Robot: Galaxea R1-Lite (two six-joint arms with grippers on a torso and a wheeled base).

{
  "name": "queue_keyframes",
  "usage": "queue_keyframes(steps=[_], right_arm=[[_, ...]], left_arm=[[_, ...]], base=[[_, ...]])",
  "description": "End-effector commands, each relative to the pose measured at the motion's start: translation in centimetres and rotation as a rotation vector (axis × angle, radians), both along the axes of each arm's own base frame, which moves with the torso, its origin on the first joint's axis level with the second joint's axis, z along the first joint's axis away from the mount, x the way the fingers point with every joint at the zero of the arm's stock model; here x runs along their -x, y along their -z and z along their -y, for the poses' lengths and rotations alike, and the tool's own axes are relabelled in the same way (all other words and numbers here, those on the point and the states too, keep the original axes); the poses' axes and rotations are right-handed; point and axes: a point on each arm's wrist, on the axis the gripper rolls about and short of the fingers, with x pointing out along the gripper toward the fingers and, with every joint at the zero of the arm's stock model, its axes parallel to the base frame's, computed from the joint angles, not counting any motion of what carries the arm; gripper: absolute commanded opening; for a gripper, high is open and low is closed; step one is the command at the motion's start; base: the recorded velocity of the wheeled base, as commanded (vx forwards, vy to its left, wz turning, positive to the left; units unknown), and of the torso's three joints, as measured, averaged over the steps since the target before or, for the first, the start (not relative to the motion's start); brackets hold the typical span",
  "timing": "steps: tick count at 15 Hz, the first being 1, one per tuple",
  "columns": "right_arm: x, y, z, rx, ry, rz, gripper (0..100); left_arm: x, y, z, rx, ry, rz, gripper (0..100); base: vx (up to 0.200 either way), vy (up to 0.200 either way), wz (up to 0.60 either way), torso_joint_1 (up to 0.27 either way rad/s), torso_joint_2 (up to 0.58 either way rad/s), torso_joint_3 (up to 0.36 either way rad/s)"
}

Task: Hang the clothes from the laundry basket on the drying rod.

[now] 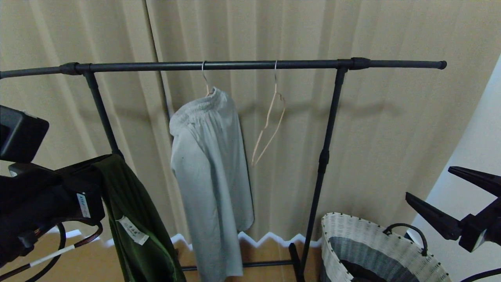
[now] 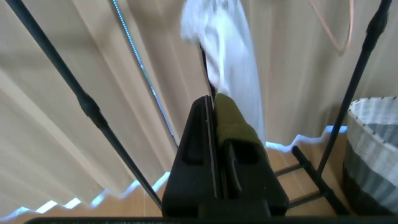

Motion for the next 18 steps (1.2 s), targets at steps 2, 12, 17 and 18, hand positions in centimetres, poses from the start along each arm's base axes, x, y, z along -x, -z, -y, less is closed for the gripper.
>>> queue_keyframes(steps=[2, 12, 17, 18], right_arm=[[-0.4, 0.3, 0.2, 0.004, 0.016, -0.019, 100], [-1.5, 0.2, 1.0, 0.023, 0.100, -0.084, 100], [-2.5, 1.3, 1.6, 0.051, 0.150, -0.321, 100], [-2.4, 1.3, 1.6, 0.051, 0.150, -0.323, 100]], left_arm=[[0.0, 0.0, 0.0, -0.001, 0.000, -0.002, 0], [0.9, 2.0, -0.4, -0.058, 0.023, -0.045, 0], [1.5, 2.7, -1.1, -0.116, 0.047, -0.046, 0], [1.6, 2.7, -1.2, -0.115, 0.047, -0.042, 0]], base=[[0.000, 0.000, 0.00, 0.200, -0.49, -0.293], [0.000, 0.000, 0.00, 0.229, -0.52, -0.297], [0.000, 0.000, 0.00, 0.057, -0.12, -0.060], [0.000, 0.000, 0.00, 0.000, 0.00, 0.000]])
